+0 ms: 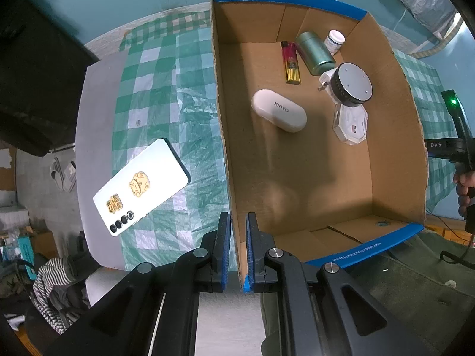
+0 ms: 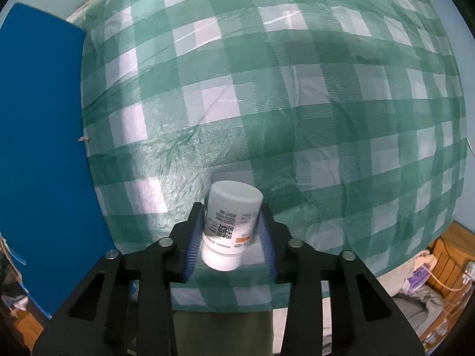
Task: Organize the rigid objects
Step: 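Move the right tool to the white labelled pill bottle and grasp it, then lift the pill bottle with the right tool and carry it over the box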
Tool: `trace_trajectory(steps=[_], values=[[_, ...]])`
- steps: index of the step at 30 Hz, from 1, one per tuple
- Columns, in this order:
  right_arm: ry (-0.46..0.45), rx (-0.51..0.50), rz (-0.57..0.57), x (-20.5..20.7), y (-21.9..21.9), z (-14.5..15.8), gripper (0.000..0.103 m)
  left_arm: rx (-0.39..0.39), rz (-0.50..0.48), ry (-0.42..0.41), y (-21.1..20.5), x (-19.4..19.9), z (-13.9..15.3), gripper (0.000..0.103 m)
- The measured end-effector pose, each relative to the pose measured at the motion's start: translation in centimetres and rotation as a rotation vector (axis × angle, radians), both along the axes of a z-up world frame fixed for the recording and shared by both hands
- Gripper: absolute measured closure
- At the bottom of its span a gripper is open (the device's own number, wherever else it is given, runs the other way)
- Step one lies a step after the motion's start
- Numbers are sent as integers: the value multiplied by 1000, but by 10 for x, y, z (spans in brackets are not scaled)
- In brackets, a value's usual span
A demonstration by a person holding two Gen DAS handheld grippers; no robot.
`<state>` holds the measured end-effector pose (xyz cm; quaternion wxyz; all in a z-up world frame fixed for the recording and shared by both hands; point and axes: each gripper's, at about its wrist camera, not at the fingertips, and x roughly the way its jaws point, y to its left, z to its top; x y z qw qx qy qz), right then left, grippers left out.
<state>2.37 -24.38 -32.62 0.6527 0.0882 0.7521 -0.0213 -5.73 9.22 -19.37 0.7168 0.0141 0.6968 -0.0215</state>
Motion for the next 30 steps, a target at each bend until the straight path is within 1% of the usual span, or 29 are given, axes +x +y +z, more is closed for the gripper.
trace_trajectory(steps=[6, 9, 18, 23, 30], values=[[-5, -12, 31, 2, 2, -1, 71, -2, 3, 0, 1, -1, 0, 94], [-21, -26, 57, 0, 17, 7, 71, -2, 3, 0, 1, -1, 0, 94], [-72, -43, 180, 9, 50, 43, 71, -4, 4, 1, 2, -3, -1, 94], [-113, -28, 227, 8, 67, 67, 71, -4, 3, 1, 2, -3, -1, 94], [-173, -17, 308, 17, 89, 100, 71, -2, 4, 1, 1, -3, -1, 94]])
